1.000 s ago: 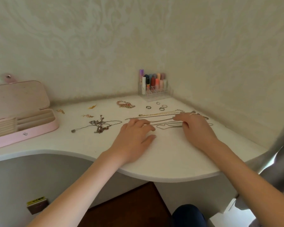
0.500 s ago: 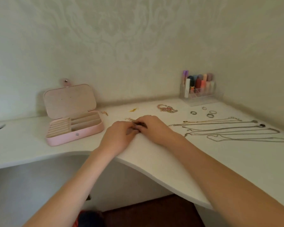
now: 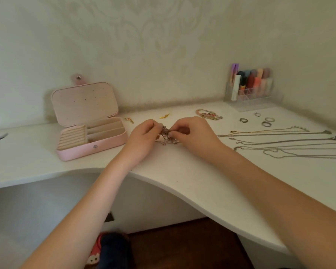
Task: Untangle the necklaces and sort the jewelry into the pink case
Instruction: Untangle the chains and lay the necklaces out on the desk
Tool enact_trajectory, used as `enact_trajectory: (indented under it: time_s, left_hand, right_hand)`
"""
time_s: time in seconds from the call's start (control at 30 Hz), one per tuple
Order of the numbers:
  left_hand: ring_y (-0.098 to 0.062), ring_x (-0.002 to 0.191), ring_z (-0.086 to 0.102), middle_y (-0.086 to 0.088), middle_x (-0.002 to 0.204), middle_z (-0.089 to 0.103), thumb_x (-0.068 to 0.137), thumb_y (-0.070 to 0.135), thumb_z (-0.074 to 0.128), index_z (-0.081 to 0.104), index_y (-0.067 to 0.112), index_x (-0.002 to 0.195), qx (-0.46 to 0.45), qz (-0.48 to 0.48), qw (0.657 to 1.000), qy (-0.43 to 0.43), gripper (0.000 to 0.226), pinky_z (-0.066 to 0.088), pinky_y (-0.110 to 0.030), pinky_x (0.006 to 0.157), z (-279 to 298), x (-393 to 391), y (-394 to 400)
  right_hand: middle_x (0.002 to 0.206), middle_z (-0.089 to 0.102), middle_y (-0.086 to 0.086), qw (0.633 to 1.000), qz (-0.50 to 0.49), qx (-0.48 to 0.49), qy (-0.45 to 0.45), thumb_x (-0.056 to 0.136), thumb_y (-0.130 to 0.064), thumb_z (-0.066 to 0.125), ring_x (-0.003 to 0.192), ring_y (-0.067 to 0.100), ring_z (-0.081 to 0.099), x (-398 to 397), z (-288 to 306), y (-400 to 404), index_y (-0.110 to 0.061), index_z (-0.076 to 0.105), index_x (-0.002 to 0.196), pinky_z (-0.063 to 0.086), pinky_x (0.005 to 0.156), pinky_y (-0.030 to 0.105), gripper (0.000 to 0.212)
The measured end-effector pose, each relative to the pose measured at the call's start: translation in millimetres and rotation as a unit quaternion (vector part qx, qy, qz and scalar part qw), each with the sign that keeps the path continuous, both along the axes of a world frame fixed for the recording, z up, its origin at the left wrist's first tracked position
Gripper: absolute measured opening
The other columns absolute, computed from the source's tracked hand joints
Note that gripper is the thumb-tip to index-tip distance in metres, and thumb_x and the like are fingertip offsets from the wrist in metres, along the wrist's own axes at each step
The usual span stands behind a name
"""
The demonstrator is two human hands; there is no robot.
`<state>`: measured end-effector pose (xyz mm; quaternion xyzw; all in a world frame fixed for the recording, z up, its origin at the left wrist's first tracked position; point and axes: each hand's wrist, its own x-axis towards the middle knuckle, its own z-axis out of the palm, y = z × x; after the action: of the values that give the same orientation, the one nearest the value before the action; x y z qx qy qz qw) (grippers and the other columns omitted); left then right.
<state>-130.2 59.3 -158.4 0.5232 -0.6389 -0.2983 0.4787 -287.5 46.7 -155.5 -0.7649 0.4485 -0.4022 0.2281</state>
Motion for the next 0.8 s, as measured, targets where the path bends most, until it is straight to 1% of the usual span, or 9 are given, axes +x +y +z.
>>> enact_trajectory:
  time_s: [0.1, 0.17, 0.27, 0.37, 0.47, 0.53, 0.63, 0.7, 0.8]
  left_hand:
    - [-0.012, 0.081, 0.063, -0.002, 0.081, 0.064, 0.096, 0.012, 0.048, 0.057, 0.014, 0.076, 0.016, -0.042, 0.995, 0.085, 0.023, 0.05, -0.027, 0.082, 2, 1, 2]
    - [-0.007, 0.074, 0.065, 0.0, 0.079, 0.064, 0.096, 0.009, 0.048, 0.057, 0.013, 0.078, 0.014, -0.065, 0.992, 0.107, 0.02, 0.052, -0.021, 0.075, 3, 1, 4]
    - [-0.01, 0.076, 0.065, -0.002, 0.08, 0.065, 0.094, 0.009, 0.052, 0.06, 0.014, 0.079, 0.003, -0.071, 0.994, 0.08, 0.017, 0.052, -0.017, 0.072, 2, 3, 4]
    - [-0.009, 0.073, 0.062, -0.001, 0.076, 0.066, 0.092, 0.01, 0.056, 0.063, 0.016, 0.078, 0.002, -0.073, 0.996, 0.054, 0.016, 0.05, -0.018, 0.073, 1, 3, 4]
    - [-0.007, 0.07, 0.062, 0.001, 0.073, 0.067, 0.09, 0.01, 0.059, 0.063, 0.014, 0.078, 0.011, -0.076, 0.995, 0.067, 0.014, 0.05, -0.017, 0.07, 2, 2, 5]
    - [-0.01, 0.071, 0.062, 0.002, 0.071, 0.068, 0.089, 0.009, 0.059, 0.061, 0.014, 0.076, 0.009, -0.073, 0.994, 0.08, 0.014, 0.05, -0.019, 0.071, 3, 2, 6]
    - [-0.005, 0.065, 0.062, -0.001, 0.072, 0.066, 0.09, 0.005, 0.056, 0.056, 0.014, 0.074, 0.007, -0.067, 0.994, 0.085, 0.019, 0.046, -0.011, 0.06, 5, 0, 8]
    - [-0.005, 0.067, 0.064, -0.003, 0.074, 0.064, 0.09, 0.002, 0.054, 0.054, 0.011, 0.075, 0.01, -0.077, 0.992, 0.1, 0.018, 0.049, -0.013, 0.063, 6, 1, 8]
    - [-0.008, 0.071, 0.065, -0.002, 0.076, 0.067, 0.092, 0.001, 0.05, 0.053, 0.012, 0.075, 0.028, -0.087, 0.985, 0.149, 0.02, 0.053, -0.021, 0.074, 5, 4, 5]
  right_hand:
    - [0.069, 0.066, -0.009, 0.998, 0.007, 0.016, -0.056, 0.082, -0.011, 0.07, 0.058, -0.007, 0.055, -1, -1, 1, -0.017, 0.072, 0.082, 0.04, 0.06, 0.006, 0.006]
    - [0.078, 0.07, -0.004, 0.996, 0.011, 0.032, -0.086, 0.084, -0.014, 0.068, 0.067, -0.002, 0.06, -1, 0, 2, -0.018, 0.071, 0.091, 0.045, 0.066, 0.01, 0.009]
    - [0.086, 0.072, 0.005, 0.992, 0.027, 0.044, -0.116, 0.088, -0.017, 0.064, 0.076, 0.011, 0.065, 1, 0, 4, -0.019, 0.068, 0.104, 0.049, 0.075, 0.019, 0.016]
    - [0.082, 0.071, 0.009, 0.992, 0.019, 0.033, -0.12, 0.086, -0.013, 0.067, 0.071, 0.011, 0.062, 5, 1, 6, -0.011, 0.071, 0.097, 0.05, 0.071, 0.022, 0.012]
    - [0.075, 0.068, 0.003, 0.989, 0.007, 0.036, -0.144, 0.084, -0.009, 0.068, 0.066, 0.01, 0.06, 4, 5, 7, -0.006, 0.072, 0.089, 0.049, 0.066, 0.021, 0.007]
    - [0.074, 0.066, 0.002, 0.983, 0.005, 0.062, -0.172, 0.086, -0.009, 0.065, 0.064, 0.009, 0.059, 3, 9, 8, -0.006, 0.071, 0.09, 0.048, 0.062, 0.017, 0.007]
    - [0.078, 0.066, 0.004, 0.954, 0.021, 0.152, -0.256, 0.089, -0.01, 0.061, 0.066, 0.01, 0.059, 4, 13, 12, -0.007, 0.068, 0.093, 0.048, 0.065, 0.019, 0.008]
    - [0.079, 0.066, 0.004, 0.941, 0.033, 0.189, -0.277, 0.09, -0.009, 0.059, 0.068, 0.011, 0.059, 4, 15, 12, -0.005, 0.067, 0.095, 0.048, 0.067, 0.021, 0.01]
    - [0.072, 0.062, 0.004, 0.934, 0.042, 0.215, -0.282, 0.091, -0.008, 0.057, 0.062, 0.011, 0.056, 4, 16, 12, -0.003, 0.066, 0.099, 0.048, 0.061, 0.019, 0.013]
